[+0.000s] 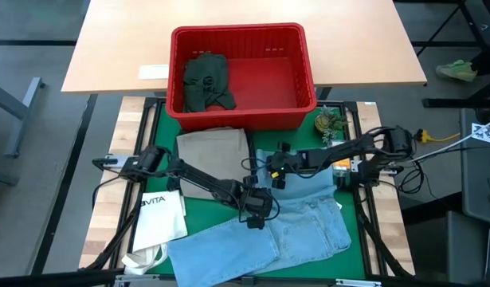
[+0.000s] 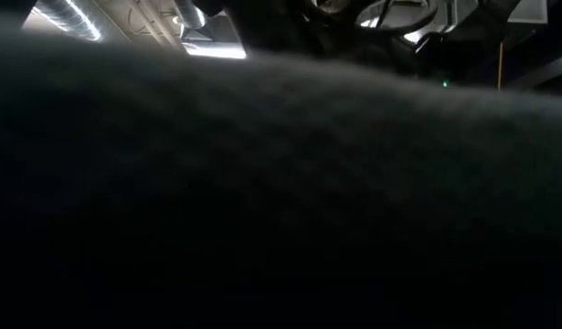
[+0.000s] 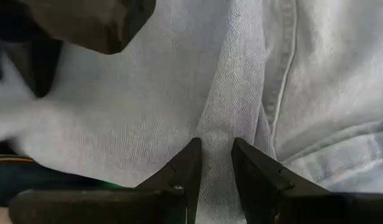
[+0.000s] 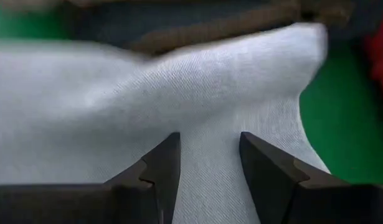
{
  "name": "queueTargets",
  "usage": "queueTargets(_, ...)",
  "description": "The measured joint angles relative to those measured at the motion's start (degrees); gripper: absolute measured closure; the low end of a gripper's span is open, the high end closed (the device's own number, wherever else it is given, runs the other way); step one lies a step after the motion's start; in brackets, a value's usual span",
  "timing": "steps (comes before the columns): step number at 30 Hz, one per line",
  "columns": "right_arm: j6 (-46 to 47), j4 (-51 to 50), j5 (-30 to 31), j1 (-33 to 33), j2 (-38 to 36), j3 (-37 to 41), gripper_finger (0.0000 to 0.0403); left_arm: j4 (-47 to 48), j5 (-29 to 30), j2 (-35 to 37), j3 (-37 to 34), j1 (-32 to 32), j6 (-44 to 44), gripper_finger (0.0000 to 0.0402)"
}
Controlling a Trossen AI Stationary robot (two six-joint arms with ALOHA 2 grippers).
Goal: Fold Laundry from Bin
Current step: Fold the light blue pants
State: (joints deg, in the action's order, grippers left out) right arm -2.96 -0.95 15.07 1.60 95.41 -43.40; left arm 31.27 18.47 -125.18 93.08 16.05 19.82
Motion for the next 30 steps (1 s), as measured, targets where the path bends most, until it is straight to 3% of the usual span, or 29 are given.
queueTargets(7,5.94,-4.20,-0.70,2.81,1.82,-0.28,0.0237,-0.39,0.44,-0.34,0.02,1.00,0.79,0.0315)
queueTargets(25,5.52,-2.61,-1.50,8.78,-3.20,0.22,0.0237,-0.08,0.66,-0.22,-0.08,1.38,2.63,0.0315)
queueTargets(30,2.48,-3.06,-0.55,9.43,-6.30,0.22,0.0237,0.84,-1.83,1.89,-0.21,1.56,2.74,0.0315)
